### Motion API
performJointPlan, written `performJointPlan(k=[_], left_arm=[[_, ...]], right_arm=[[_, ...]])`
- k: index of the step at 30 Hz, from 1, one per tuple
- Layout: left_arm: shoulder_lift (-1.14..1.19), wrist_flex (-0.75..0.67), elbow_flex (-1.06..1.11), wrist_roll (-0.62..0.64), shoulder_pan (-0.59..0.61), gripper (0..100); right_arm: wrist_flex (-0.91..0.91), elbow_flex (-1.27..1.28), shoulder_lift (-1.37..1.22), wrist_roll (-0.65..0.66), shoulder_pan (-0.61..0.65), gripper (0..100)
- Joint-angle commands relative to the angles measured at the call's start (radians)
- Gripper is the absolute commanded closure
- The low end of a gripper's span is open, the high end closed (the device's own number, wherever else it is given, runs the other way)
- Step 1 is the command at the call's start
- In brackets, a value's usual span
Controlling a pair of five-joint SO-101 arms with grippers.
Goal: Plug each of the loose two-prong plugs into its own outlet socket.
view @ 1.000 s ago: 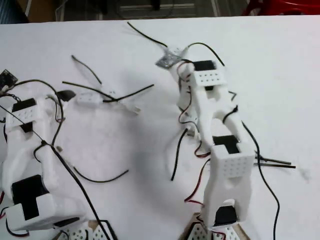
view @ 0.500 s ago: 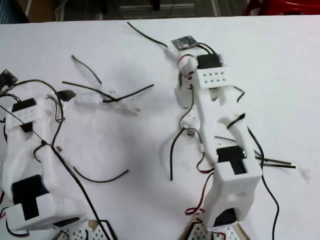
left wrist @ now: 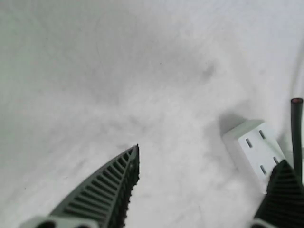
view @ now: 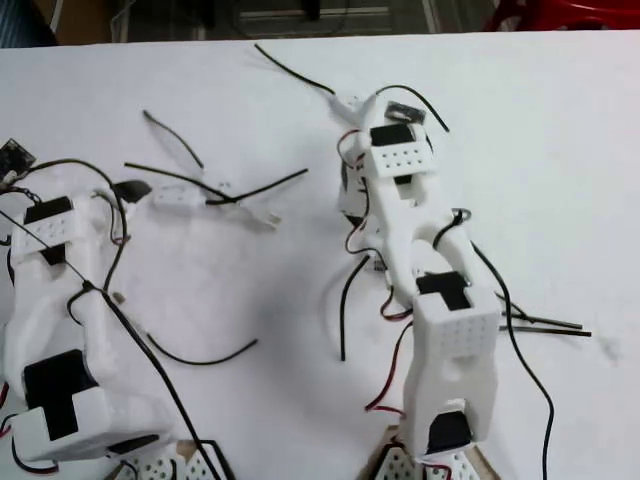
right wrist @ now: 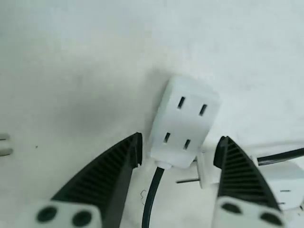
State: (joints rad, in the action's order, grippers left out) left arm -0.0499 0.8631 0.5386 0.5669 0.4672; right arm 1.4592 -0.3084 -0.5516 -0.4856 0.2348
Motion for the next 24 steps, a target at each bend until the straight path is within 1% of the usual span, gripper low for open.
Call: performJointPlan(k=[1,4,8,13,19,24], left_arm=[[-0.05,-0.012,-0.014,0.002,-0.01,60],[-0.05,-0.012,-0.014,0.002,-0.01,60],[-0.05,-0.012,-0.014,0.002,-0.008,60],[-0.05,-0.012,-0.014,0.002,-0.007,60],[-0.05,-0.014,-0.014,0.002,-0.007,60],[-0.048,-0.014,-0.014,0.002,-0.007,60]], right_arm=[[-0.004,-0.009,-0.004,-0.011,-0.022,75.5],[-0.01,-0.011,-0.031,-0.011,-0.021,76.6],[-0.061,-0.011,-0.059,-0.009,-0.013,88.2],[-0.076,-0.021,-0.048,-0.009,-0.012,87.9],[0.048,-0.158,0.016,-0.023,0.079,87.9],[0.122,-0.242,0.07,-0.138,0.193,87.9]])
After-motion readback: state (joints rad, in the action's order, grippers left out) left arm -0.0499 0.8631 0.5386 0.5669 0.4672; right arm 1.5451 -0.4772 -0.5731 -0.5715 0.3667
